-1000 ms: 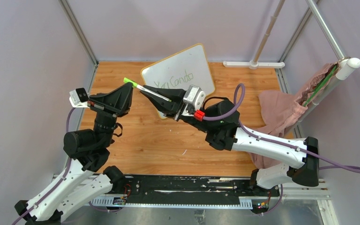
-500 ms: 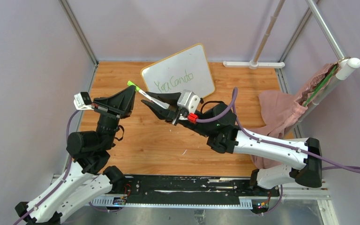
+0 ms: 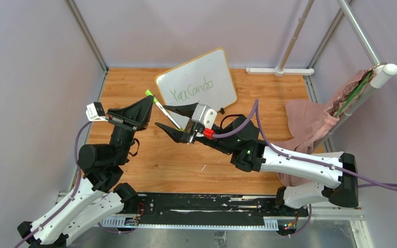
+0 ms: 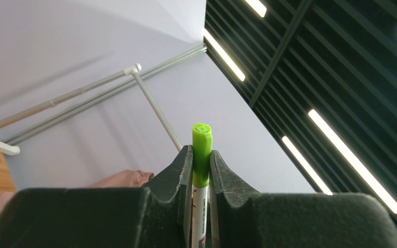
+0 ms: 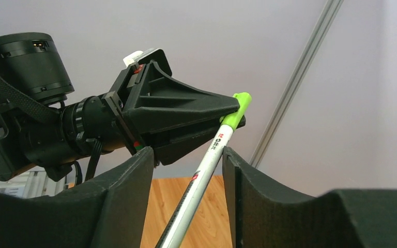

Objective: Write a sentence on the whiteboard
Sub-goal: Close the whiteboard marker at the center of the board.

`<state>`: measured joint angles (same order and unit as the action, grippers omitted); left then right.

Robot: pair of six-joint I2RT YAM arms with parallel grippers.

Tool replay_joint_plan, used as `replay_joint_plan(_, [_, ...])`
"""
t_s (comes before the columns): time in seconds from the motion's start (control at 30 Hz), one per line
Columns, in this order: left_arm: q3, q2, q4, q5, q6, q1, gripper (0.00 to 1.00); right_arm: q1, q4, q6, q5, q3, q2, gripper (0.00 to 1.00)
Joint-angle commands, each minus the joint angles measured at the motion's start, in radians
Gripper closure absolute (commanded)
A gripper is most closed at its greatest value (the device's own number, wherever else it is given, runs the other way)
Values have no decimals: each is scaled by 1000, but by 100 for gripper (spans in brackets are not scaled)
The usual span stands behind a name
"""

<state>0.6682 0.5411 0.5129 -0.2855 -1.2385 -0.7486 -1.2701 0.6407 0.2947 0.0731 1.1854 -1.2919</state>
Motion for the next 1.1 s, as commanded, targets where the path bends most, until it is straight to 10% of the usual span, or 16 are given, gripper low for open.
replay_joint_plan(0.0, [-22, -15, 10, -43, 23, -7, 100, -29, -77, -24, -4, -14, 46, 43])
replay_joint_plan(0.57, [-29, -73, -119, -31, 156, -7, 100, -19, -550, -167, -119, 51, 277, 38])
replay_joint_plan(0.77, [67, -45, -288, 198, 337, -6, 100, 19, -835, -304, -108, 96, 350, 38])
replay_joint_plan(1.07, [48, -21, -265, 509, 369, -7, 100, 192, -730, -620, 213, -115, 466, 40])
